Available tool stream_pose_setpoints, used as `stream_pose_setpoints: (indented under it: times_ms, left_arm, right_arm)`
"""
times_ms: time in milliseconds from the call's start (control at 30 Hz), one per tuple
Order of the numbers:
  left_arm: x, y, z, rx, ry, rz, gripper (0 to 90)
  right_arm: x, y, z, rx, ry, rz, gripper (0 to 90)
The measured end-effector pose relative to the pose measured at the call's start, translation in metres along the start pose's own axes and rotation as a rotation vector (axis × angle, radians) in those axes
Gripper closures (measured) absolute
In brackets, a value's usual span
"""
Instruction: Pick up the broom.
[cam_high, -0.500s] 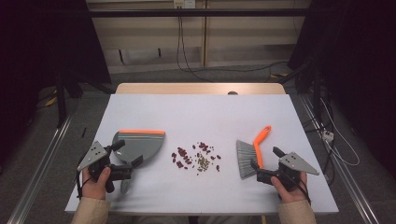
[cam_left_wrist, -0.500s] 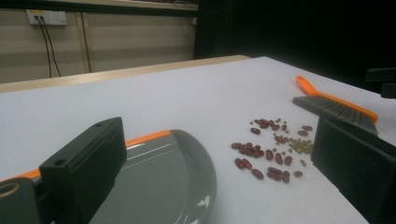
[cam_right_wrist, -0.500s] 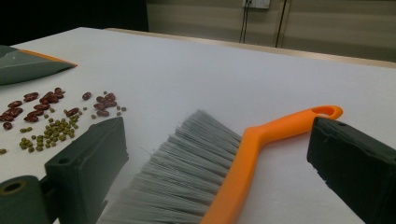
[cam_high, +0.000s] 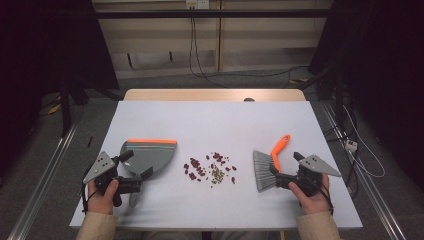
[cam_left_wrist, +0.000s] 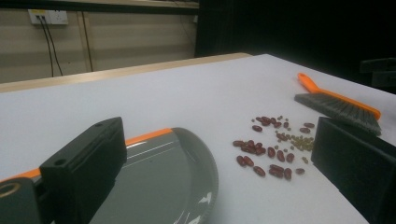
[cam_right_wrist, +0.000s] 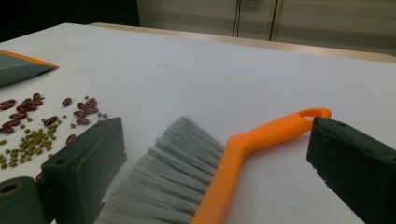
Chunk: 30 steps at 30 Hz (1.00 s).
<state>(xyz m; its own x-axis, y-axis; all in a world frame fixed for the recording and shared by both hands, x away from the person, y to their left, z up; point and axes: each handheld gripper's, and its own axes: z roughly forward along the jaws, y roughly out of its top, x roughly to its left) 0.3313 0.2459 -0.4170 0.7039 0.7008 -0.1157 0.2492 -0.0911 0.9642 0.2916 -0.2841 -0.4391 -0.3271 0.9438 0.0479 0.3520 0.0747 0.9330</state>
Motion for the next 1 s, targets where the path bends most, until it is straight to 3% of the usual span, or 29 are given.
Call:
stream_pose_setpoints:
  times_ms: [100,200,367,467,667,733,833,1000]
  left_arm:
    - [0.0,0.0,0.0,0.004,0.001,0.004,3.1]
    - [0.0,0.0,-0.001,0.005,0.004,0.007,3.1]
    - [0.001,0.0,-0.002,0.002,0.01,0.007,3.1]
    - [0.001,0.0,-0.002,0.001,0.013,0.006,3.1]
    - [0.0,0.001,-0.001,0.007,0.006,0.014,3.2]
    - [0.0,0.001,-0.001,0.004,0.007,0.011,3.2]
    - [0.0,0.001,-0.002,0.0,0.008,0.01,3.2]
    - [0.0,0.0,-0.002,0.005,0.008,0.015,3.2]
  right_arm:
    - [-0.009,0.006,0.008,0.034,-0.008,0.037,4.6]
    - [-0.019,0.011,0.016,0.073,-0.024,0.116,5.8]
    - [-0.034,0.014,0.03,0.127,-0.061,0.174,7.3]
    - [-0.042,0.015,0.038,0.161,-0.058,0.22,10.2]
    - [-0.044,0.017,0.06,0.235,-0.045,0.244,17.8]
    - [-0.043,0.016,0.066,0.262,-0.061,0.249,17.1]
    - [-0.044,0.013,0.075,0.305,-0.07,0.289,18.7]
    - [-0.045,0.013,0.082,0.326,-0.074,0.315,19.4]
